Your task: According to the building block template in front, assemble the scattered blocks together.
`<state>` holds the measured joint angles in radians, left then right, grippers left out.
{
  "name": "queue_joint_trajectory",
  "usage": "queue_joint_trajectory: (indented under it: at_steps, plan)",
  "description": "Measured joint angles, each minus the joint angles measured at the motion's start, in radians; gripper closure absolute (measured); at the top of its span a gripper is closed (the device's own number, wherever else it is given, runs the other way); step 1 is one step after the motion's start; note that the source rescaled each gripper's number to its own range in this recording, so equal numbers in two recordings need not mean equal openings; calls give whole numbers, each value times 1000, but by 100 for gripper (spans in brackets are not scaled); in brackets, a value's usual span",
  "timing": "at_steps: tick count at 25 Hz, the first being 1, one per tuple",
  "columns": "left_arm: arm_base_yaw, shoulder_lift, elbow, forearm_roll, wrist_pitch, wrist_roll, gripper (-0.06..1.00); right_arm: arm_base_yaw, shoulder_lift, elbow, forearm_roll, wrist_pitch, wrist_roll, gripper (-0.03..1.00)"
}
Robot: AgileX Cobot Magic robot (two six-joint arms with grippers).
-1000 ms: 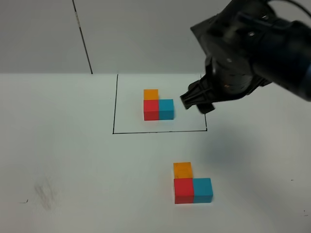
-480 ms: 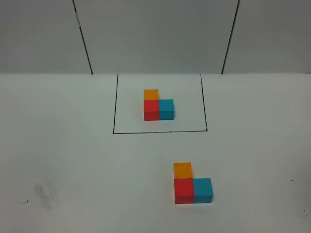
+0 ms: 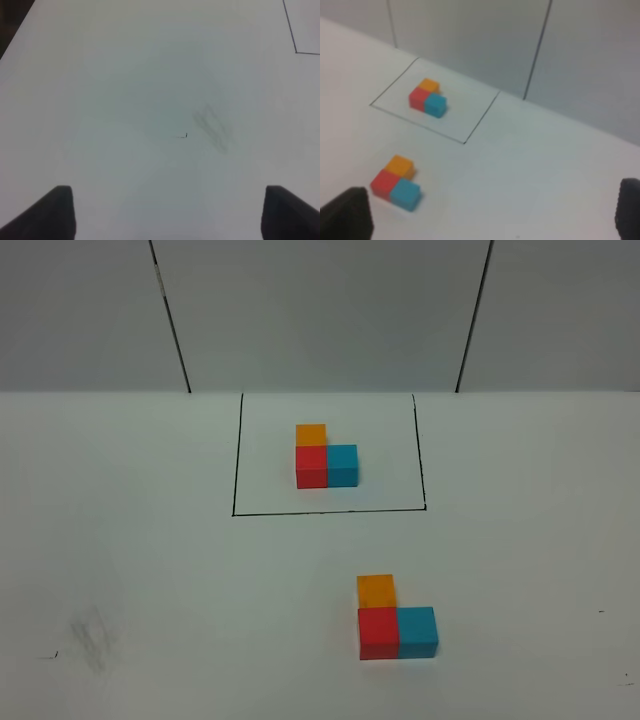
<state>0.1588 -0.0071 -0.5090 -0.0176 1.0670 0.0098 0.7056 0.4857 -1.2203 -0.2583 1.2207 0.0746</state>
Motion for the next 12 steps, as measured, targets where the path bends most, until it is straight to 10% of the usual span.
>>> queue_joint_trajectory:
  at_steps: [12]
  plan:
    - [0, 0, 0, 0, 0, 0, -5, 0, -349, 513, 212, -88, -38, -3]
